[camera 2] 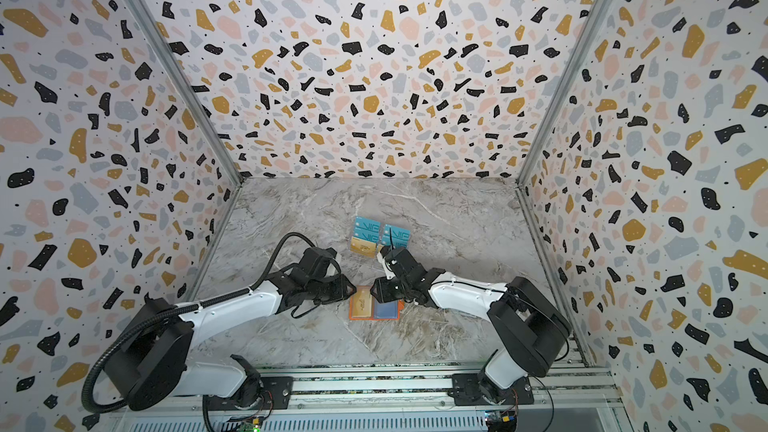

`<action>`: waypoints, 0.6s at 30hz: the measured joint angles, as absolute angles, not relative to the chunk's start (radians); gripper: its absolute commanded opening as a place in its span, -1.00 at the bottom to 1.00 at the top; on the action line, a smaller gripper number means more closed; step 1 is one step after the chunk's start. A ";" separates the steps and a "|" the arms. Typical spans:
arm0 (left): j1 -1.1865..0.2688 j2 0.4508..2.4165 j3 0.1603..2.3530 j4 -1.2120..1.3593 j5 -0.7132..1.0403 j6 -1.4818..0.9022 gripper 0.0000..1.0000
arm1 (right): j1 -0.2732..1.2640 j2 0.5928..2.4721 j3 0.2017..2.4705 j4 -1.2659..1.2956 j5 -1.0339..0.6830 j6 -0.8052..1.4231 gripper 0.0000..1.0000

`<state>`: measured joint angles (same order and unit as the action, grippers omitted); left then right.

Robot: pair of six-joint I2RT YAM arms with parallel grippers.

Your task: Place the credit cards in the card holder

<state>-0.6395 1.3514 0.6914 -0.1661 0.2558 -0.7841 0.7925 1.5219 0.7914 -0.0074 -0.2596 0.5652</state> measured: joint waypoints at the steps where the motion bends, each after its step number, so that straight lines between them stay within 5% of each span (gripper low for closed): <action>1: -0.643 1.339 0.704 -0.184 0.244 -0.784 -0.29 | 0.785 1.516 0.790 -0.007 -0.265 0.558 -0.29; 11: -0.748 1.367 0.800 -0.223 0.184 -0.802 -0.39 | 0.756 1.507 0.717 0.016 -0.314 0.532 -0.67; 18: -0.795 1.513 0.814 -0.080 0.227 -0.833 -0.42 | 0.756 1.508 0.676 0.038 -0.320 0.535 -0.71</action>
<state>-0.7952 1.5131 0.8139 -0.0803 0.2272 -0.8333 0.7555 1.5078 0.6758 0.0376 -0.3202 0.5354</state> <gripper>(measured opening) 0.290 0.145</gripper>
